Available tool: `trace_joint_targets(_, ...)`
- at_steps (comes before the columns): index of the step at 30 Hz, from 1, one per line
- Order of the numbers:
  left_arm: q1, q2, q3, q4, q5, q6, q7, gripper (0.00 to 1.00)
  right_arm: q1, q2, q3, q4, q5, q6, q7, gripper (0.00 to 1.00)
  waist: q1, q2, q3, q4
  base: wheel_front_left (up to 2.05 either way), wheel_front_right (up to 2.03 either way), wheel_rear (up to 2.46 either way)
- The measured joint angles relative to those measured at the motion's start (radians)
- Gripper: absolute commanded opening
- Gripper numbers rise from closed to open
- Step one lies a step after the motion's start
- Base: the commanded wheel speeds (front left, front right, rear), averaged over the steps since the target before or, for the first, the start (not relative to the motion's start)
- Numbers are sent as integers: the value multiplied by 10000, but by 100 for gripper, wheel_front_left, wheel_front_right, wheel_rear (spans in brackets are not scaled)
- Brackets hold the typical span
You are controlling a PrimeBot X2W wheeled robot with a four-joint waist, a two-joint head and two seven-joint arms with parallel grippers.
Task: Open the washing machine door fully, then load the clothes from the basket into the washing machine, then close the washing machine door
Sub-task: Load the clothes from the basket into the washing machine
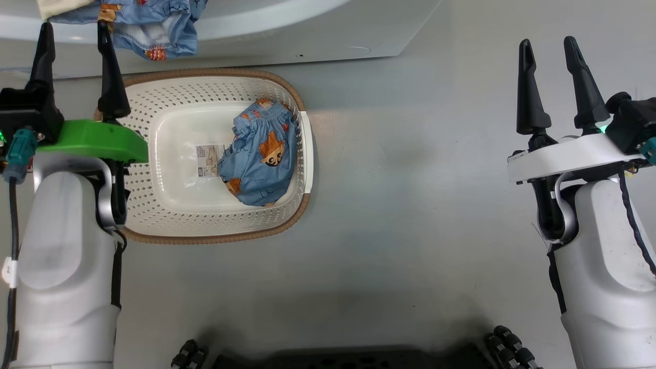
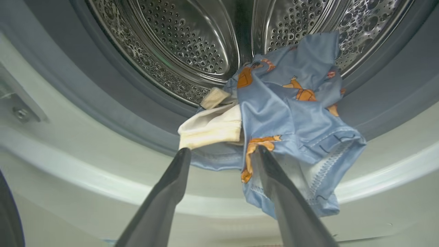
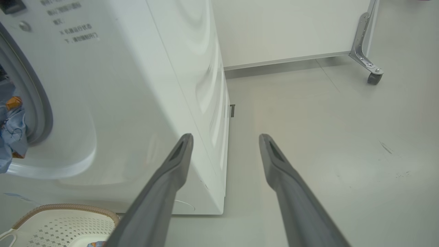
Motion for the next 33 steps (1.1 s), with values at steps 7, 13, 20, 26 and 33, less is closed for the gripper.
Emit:
trace_joint_targets(7, 909, -13, 176, -374, -19, 48, 0, 100, 0, -25, 0, 0, -10, 0, 0, 100, 0, 0, 7, 23, 0, 0, 0)
trace_joint_targets(13, 1220, -19, 268, -495, -54, 50, 2, 100, 0, -29, 0, 0, -10, 0, 0, 100, 0, 0, 11, 28, 0, 0, 0)
trace_joint_targets(20, 1307, -69, 282, -692, -56, 48, 0, 100, 0, -29, 17, 2, -10, 0, 0, 100, 0, 0, 2, 22, 0, 0, 0)
trace_joint_targets(26, 1338, -88, 278, -752, -56, 48, 0, 100, 0, -29, 21, 6, -10, 0, 0, 100, 0, 0, -25, 6, 0, 0, 0)
trace_joint_targets(33, 1479, -105, 253, -794, -56, 33, 0, 100, 0, -29, 31, 13, -10, 0, 0, 100, 0, 0, -80, -17, 0, 0, 0)
